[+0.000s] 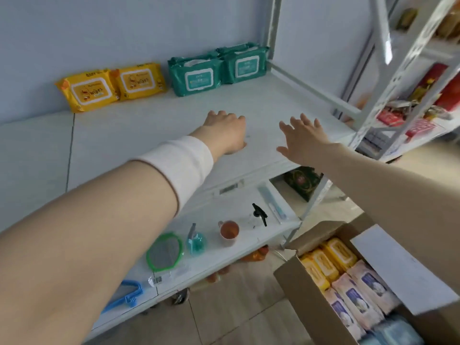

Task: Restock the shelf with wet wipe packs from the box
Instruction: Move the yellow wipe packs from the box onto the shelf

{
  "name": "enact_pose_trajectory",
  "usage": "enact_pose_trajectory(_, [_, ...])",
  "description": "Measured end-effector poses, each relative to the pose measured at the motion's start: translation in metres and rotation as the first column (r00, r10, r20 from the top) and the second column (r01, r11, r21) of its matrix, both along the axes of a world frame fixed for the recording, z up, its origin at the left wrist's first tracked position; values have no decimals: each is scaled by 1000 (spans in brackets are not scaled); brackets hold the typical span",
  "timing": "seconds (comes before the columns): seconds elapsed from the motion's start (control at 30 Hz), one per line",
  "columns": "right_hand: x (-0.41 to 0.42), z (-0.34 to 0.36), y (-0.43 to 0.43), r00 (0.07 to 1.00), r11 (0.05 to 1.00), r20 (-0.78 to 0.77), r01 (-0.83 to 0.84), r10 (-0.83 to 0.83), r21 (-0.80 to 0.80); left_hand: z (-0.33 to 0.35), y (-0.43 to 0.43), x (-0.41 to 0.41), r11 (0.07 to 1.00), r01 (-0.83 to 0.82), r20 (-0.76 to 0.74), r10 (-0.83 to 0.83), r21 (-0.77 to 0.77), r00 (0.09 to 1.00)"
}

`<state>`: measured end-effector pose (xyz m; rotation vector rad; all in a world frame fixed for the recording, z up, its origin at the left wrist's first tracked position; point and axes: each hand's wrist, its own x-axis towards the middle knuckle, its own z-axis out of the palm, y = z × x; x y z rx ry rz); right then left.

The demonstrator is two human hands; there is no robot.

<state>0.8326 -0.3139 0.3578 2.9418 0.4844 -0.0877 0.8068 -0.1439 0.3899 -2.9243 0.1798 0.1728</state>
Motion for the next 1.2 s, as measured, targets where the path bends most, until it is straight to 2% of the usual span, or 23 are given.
enact_pose_trajectory(0.1, [-20, -12, -95, 995, 996, -46, 88, -88, 8, -16, -98, -5, 986, 164, -32, -164, -15, 986])
enact_pose_trajectory(0.23, [-53, -62, -220, 961, 968, -124, 250, -247, 10, -66, -216, -6, 932, 358, -88, -362, -61, 928])
enact_pose_trajectory(0.37, [-90, -134, -308, 902, 930, -229, 362, -366, -61, -137, -293, -10, 892, 446, -240, -451, -78, 860])
enact_pose_trajectory(0.53, [-124, -221, -357, 798, 883, -387, 455, -462, -117, -224, -336, -1, 873, 478, -419, -471, -95, 776])
enact_pose_trajectory(0.63, [-135, -268, -363, 721, 858, -492, 502, -487, -114, -278, -349, 14, 897, 420, -543, -425, -142, 724])
enact_pose_trajectory(0.73, [-136, -320, -352, 602, 809, -616, 578, -508, -102, -335, -355, 25, 929, 318, -634, -361, -187, 683])
enact_pose_trajectory(0.87, [-132, -394, -324, 469, 696, -753, 718, -461, 21, -414, -374, 41, 958, 216, -744, -281, -186, 607])
enact_pose_trajectory(1.0, [-117, -494, -294, 295, 507, -889, 858, -351, 84, -525, -405, 77, 975, 14, -721, -173, -221, 670])
enact_pose_trajectory(1.03, [-112, -519, -290, 279, 458, -895, 884, -348, 98, -550, -413, 86, 971, -45, -711, -138, -233, 690])
enact_pose_trajectory(1.1, [-99, -563, -284, 290, 452, -892, 885, -346, 112, -595, -430, 100, 957, -137, -690, -81, -255, 719])
enact_pose_trajectory(1.17, [-87, -597, -281, 426, 511, -791, 842, -439, 169, -631, -443, 111, 946, -167, -654, -58, -276, 754])
enact_pose_trajectory(1.2, [-82, -612, -280, 462, 553, -757, 817, -463, 161, -643, -449, 115, 941, -172, -630, -54, -293, 775])
